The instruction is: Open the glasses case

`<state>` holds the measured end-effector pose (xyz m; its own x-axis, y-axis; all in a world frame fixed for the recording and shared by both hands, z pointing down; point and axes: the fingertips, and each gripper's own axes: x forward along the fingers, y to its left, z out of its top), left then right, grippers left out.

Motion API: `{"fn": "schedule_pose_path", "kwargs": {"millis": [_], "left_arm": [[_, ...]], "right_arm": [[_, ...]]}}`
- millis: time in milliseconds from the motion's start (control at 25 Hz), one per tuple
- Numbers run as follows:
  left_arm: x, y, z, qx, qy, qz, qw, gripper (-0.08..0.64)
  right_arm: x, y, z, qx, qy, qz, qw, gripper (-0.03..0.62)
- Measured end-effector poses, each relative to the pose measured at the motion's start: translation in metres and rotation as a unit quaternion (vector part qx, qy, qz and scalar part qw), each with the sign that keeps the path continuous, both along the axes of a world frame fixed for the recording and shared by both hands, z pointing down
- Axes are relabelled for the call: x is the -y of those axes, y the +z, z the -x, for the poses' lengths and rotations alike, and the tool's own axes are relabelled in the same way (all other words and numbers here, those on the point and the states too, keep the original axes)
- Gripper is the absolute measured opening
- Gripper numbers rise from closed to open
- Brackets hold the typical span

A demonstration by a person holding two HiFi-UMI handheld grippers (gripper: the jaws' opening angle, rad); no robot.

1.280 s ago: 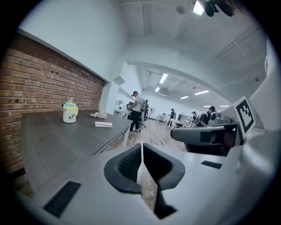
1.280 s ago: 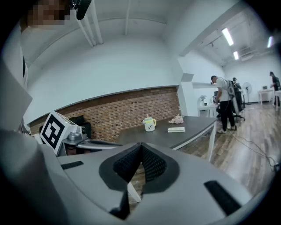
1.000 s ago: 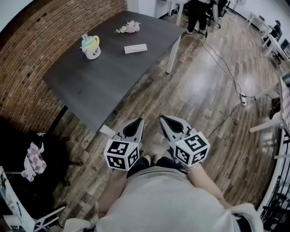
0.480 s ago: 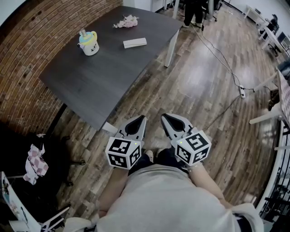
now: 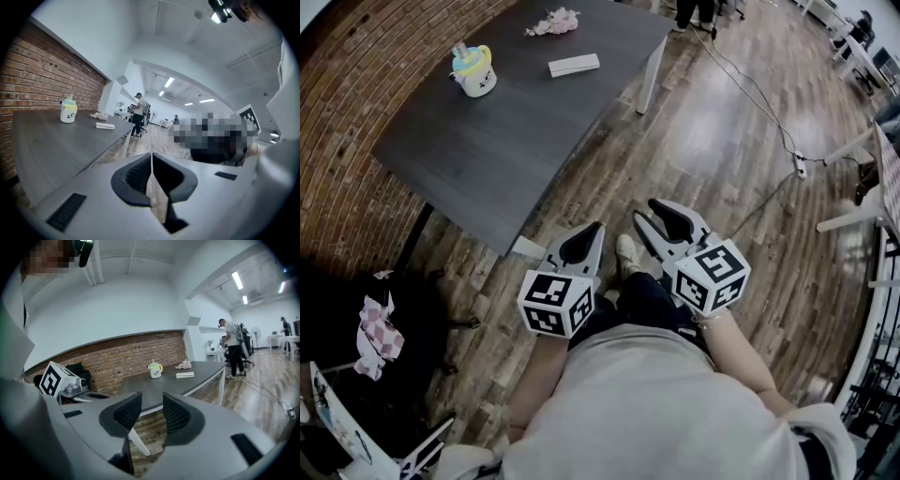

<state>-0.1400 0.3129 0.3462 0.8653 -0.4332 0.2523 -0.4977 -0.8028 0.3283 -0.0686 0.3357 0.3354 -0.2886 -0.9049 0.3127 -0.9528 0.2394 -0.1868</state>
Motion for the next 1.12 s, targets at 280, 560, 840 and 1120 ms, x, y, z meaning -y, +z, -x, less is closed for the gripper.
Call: {"fn": "schedule_pose_path", "kwargs": {"millis": [280,560,840,1120], "left_arm": [[0.028,0.003,-0.014,0.002,-0.009,0.000,1.0000,0.029],[0.078,0.012,-0.035,0.017,-0.021,-0.002,0.9996,0.029],[0.148,0.004,-0.065,0.022,-0.054,-0.012,0.9982,0.029],[0.213,0.003,-0.096,0.022,-0.074,-0.015,0.9969,0.029]], "right_arm": [[0.031,-0.001,-0.022,-0.042,-0.044,0.013,0.998,0.133],[0.081,0.010,-0.051,-0.069,-0.093,0.030,0.993,0.133],[0.153,0.011,-0.091,-0.067,-0.112,0.030,0.991,0.133],[0.218,0.003,-0.122,-0.069,-0.134,0.022,0.988,0.133]]}}
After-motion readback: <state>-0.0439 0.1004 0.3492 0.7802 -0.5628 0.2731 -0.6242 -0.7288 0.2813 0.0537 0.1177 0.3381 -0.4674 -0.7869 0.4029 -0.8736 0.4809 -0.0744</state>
